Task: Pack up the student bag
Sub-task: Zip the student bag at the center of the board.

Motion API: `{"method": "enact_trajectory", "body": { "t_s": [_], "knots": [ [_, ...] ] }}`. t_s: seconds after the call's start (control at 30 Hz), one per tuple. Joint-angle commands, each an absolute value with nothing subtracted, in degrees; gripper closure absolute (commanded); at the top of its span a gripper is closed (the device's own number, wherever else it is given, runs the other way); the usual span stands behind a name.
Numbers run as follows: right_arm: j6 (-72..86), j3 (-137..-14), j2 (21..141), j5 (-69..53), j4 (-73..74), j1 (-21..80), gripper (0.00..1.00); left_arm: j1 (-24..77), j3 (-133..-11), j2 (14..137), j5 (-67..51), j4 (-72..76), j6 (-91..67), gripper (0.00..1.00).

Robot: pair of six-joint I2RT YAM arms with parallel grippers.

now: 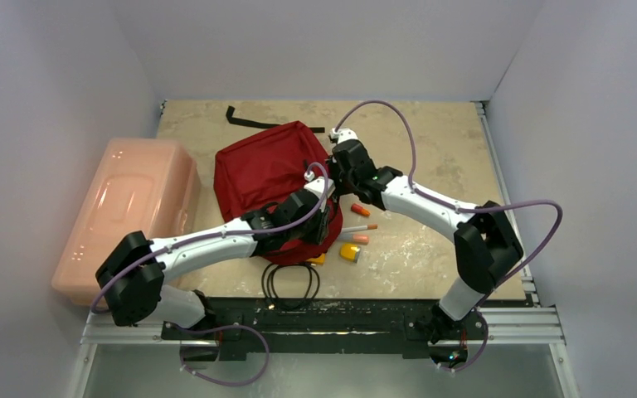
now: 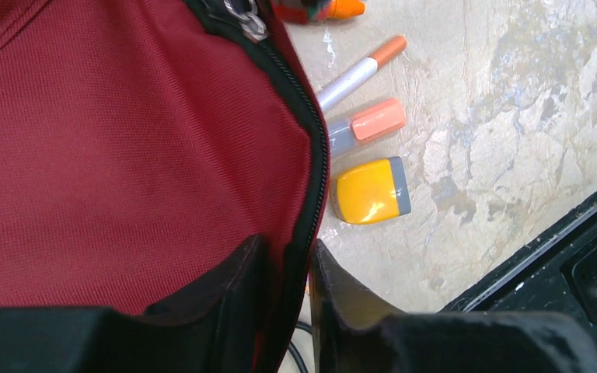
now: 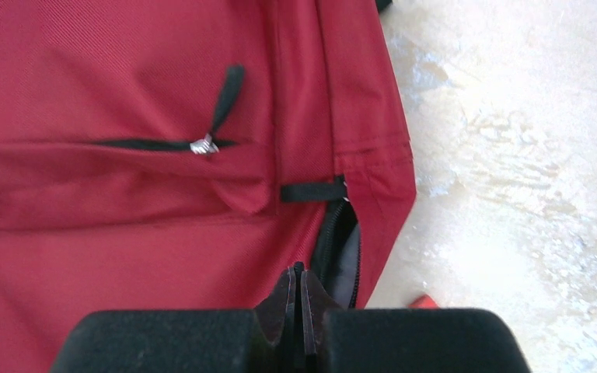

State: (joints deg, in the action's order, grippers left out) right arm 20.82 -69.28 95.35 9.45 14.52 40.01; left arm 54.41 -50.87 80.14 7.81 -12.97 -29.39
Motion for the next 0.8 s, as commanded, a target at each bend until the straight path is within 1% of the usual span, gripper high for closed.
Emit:
{"method": "enact_trajectory", "body": {
  "t_s": [0.0, 0.1, 0.17, 0.27, 0.4, 0.47, 0.6, 0.7, 0.77],
  "knots": [
    [27.87, -68.36, 92.78, 9.84, 4.13, 39.16, 1.00, 54.73, -50.52, 80.71, 6.90, -12.26, -29.11, 0.80],
    [29.73, -69.08, 95.13, 12.20, -0.45, 38.50, 1.00, 54.67, -49.45, 80.07, 6.08, -11.27, -28.69, 0.92],
    [29.89, -70.96, 98.42, 11.50, -2.87, 37.47, 1.00, 54.67, -48.75, 79.58, 5.69, -10.54, -28.54, 1.00],
    [30.72, -74.12, 102.94, 11.09, -4.33, 35.73, 1.00, 55.12, -47.89, 78.52, 5.01, -9.25, -27.76, 1.00],
    [31.50, -75.46, 104.42, 13.37, -5.01, 33.36, 1.00, 55.99, -46.47, 76.95, 4.47, -7.31, -26.54, 1.00],
    [30.65, -76.65, 105.87, 15.65, -5.49, 31.94, 1.00, 56.35, -45.36, 76.22, 3.70, -5.85, -26.52, 1.00],
    [27.25, -78.45, 109.51, 15.58, -8.58, 28.75, 1.00, 57.64, -43.79, 75.24, 1.78, -4.60, -26.13, 1.00],
    [24.85, -79.13, 109.51, 16.59, -10.16, 27.70, 1.00, 58.71, -42.53, 73.64, 1.24, -4.71, -25.72, 1.00],
    [23.96, -79.23, 109.21, 14.19, -11.67, 26.83, 1.00, 59.18, -40.84, 72.55, 0.92, -4.25, -25.46, 1.00]
  ]
}}
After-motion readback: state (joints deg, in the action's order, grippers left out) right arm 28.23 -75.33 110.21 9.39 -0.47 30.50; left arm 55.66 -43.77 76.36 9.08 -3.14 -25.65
